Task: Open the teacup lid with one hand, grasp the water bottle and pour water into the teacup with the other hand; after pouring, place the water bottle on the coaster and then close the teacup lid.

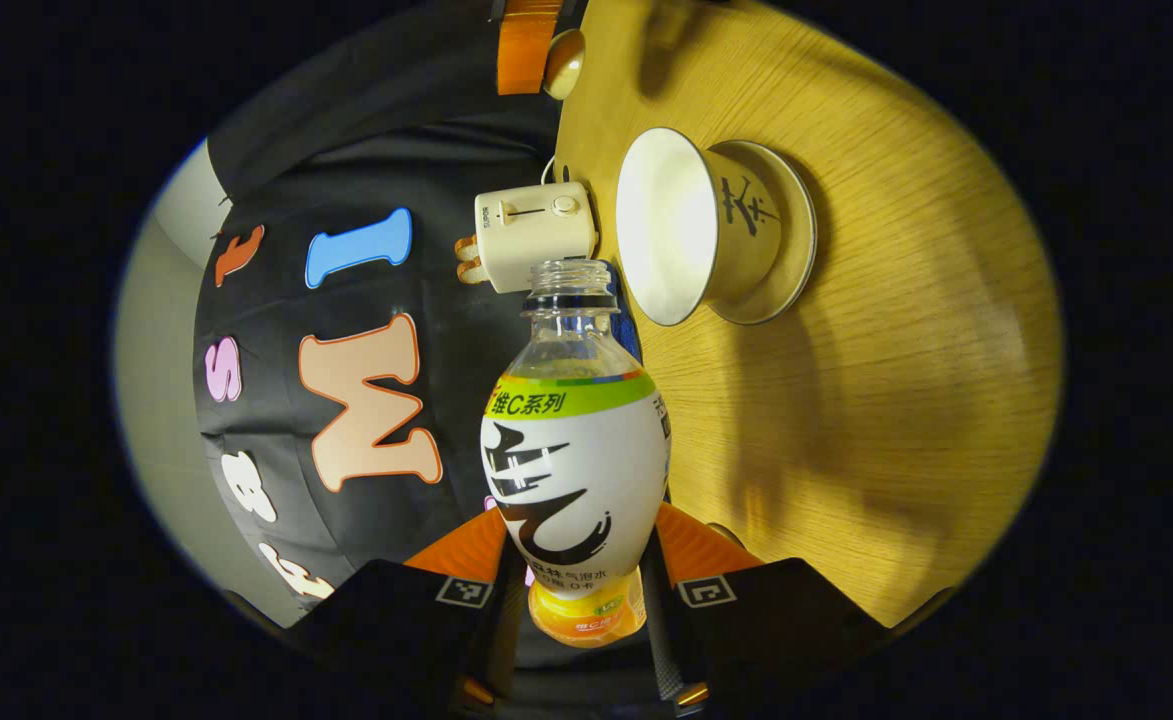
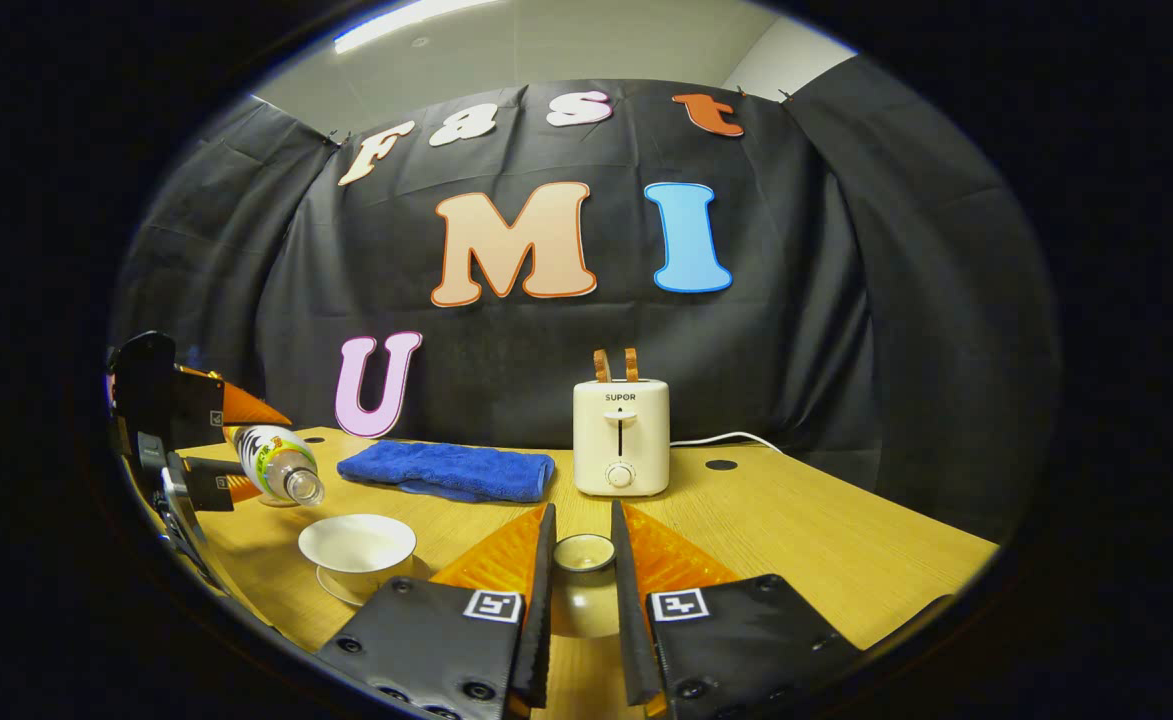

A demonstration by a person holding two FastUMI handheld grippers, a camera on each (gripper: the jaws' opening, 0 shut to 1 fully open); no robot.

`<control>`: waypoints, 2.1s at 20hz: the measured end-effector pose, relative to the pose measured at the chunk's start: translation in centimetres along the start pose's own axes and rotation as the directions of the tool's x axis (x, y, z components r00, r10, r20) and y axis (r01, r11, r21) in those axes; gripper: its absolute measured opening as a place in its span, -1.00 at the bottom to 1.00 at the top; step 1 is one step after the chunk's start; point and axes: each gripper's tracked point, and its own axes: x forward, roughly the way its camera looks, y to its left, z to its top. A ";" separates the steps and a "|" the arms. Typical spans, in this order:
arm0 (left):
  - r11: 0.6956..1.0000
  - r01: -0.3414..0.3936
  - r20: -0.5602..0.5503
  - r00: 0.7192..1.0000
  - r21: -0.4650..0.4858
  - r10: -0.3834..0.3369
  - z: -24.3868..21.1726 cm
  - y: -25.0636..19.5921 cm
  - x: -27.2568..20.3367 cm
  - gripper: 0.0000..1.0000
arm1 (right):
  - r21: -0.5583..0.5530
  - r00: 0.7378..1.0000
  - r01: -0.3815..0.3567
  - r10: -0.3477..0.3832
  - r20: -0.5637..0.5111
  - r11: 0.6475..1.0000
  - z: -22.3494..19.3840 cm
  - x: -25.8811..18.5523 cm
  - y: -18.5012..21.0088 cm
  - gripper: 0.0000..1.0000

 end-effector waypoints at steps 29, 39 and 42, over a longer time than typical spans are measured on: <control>0.967 0.007 -0.033 0.999 0.254 0.001 -0.8 2.8 0.8 0.05 | 0.000 1.000 0.007 -0.007 -0.001 1.000 0.0 0.0 -0.2 -0.34; 0.963 0.008 -0.061 0.998 0.269 0.009 -1.1 3.3 0.7 0.04 | 0.000 1.000 0.005 -0.005 -0.001 1.000 0.0 0.1 -0.2 -0.36; 0.968 0.004 -0.055 0.998 0.250 0.010 -1.1 3.1 0.7 0.03 | 0.001 1.000 0.006 -0.006 -0.001 1.000 0.0 0.1 -0.2 -0.36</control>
